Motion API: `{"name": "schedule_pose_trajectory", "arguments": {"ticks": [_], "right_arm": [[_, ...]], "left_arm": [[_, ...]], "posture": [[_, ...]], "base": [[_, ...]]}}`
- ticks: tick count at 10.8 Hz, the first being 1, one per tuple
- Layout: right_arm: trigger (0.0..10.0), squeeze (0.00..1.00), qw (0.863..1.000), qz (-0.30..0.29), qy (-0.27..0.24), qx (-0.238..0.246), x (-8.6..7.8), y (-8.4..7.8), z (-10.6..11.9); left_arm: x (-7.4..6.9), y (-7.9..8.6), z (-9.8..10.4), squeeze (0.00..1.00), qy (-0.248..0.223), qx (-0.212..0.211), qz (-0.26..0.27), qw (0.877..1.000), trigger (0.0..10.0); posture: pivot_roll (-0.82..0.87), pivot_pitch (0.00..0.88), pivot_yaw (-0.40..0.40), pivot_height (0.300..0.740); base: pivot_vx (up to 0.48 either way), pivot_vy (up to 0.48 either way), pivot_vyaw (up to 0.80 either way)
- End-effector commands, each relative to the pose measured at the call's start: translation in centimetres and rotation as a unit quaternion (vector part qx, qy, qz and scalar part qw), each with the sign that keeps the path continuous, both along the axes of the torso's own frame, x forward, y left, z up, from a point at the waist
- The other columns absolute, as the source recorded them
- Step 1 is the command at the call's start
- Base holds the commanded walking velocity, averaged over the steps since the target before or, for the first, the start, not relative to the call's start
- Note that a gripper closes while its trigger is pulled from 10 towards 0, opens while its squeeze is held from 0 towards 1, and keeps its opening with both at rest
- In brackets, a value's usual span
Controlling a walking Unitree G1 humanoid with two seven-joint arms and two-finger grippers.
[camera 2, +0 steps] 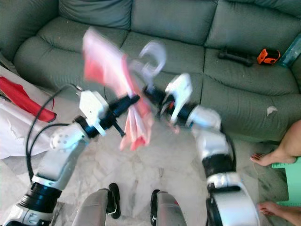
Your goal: Hang hanger
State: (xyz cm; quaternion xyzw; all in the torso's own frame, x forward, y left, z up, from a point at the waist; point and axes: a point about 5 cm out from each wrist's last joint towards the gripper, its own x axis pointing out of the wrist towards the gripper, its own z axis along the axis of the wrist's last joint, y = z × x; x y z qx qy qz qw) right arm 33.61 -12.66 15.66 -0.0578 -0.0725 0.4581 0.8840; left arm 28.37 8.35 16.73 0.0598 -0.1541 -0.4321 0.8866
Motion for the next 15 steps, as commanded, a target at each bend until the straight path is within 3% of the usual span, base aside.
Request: {"name": "schedule_pose_trajectory", "arguments": {"ticks": [1,2,3,5,6,7,10,13,15], "right_arm": [[10.0,0.00,0.999,0.021,-0.040,-0.015,-0.4,0.7,0.8],[10.0,0.00,0.997,0.023,-0.062,-0.030,-0.6,1.0,0.7],[10.0,0.00,0.991,0.017,-0.118,-0.066,-1.0,1.3,0.7],[10.0,0.00,0.988,-0.005,-0.141,-0.056,-1.0,1.3,1.1],[10.0,0.00,0.987,-0.022,-0.150,-0.043,-0.9,1.3,1.6],[10.0,0.00,0.986,-0.030,-0.161,-0.036,-1.0,1.5,1.7],[10.0,0.00,0.988,-0.035,-0.150,-0.014,-1.4,1.8,1.4],[10.0,0.00,0.993,-0.026,-0.115,-0.010,-1.9,1.0,0.1],[10.0,0.00,0.992,-0.044,-0.113,-0.016,-2.1,1.0,-0.8]], "left_arm": [[-0.4,-0.4,-0.5,0.00,0.000,0.011,-0.015,1.000,0.0],[-0.5,-0.5,-0.7,1.00,0.010,0.012,-0.026,1.000,0.0],[-0.7,-0.6,-1.0,1.00,0.019,0.013,-0.039,0.999,0.0],[-0.8,-0.3,-1.8,1.00,0.025,0.020,-0.036,0.999,0.0],[-0.9,0.1,-2.6,1.00,0.030,0.037,-0.029,0.998,3.9],[-0.9,0.4,-3.0,1.00,0.028,0.049,-0.024,0.998,10.0],[-1.0,1.0,-3.6,1.00,0.015,0.083,-0.025,0.996,10.0],[-1.5,2.7,-4.0,1.00,0.011,0.121,-0.037,0.992,10.0],[-1.4,2.6,-4.1,1.00,0.022,0.096,-0.012,0.995,10.0]], "posture": [[-0.03,0.229,-0.034,0.740],[-0.03,0.226,-0.035,0.740],[-0.03,0.228,-0.035,0.740],[-0.03,0.228,-0.036,0.740],[-0.03,0.227,-0.036,0.740],[-0.03,0.227,-0.036,0.740],[-0.04,0.226,-0.039,0.740],[-0.03,0.234,-0.039,0.740],[-0.03,0.238,-0.036,0.740]], "base": [[0.000,0.000,0.00],[0.000,0.000,0.00],[0.000,0.000,0.00],[0.000,0.000,0.00],[0.000,0.000,0.00],[0.000,0.000,0.00],[0.000,0.000,0.00],[0.000,0.000,0.00],[0.000,0.000,0.00]]}}
